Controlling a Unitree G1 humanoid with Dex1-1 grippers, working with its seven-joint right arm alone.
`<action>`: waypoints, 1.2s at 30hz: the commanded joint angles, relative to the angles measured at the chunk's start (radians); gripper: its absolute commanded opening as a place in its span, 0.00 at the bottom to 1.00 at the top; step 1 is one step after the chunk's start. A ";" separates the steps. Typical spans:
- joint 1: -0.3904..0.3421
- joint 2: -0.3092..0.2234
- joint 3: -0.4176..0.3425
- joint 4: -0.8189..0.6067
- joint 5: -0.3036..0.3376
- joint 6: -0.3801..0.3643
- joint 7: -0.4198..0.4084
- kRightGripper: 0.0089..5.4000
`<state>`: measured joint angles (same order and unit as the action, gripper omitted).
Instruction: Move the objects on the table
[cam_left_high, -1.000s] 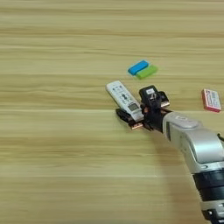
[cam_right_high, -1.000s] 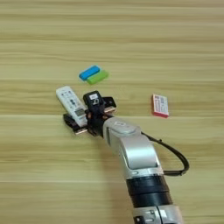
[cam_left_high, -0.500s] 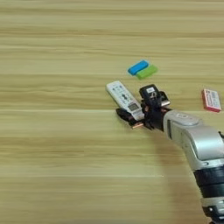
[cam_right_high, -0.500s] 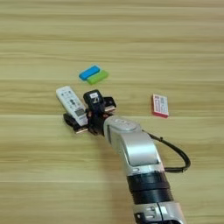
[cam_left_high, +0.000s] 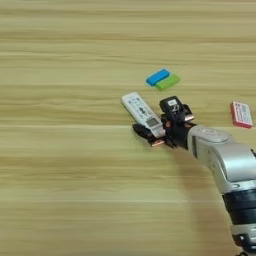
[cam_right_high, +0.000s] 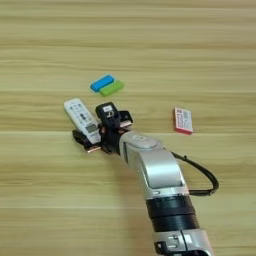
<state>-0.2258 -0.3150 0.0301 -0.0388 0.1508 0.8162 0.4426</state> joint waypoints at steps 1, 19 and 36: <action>-0.028 -0.015 -0.003 -0.010 0.008 -0.001 0.002 1.00; -0.029 -0.017 -0.002 -0.008 0.009 -0.005 0.007 0.70; -0.027 -0.017 -0.004 -0.011 0.011 -0.006 0.010 0.54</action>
<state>-0.2256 -0.3158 0.0315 -0.0358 0.1532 0.8173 0.4483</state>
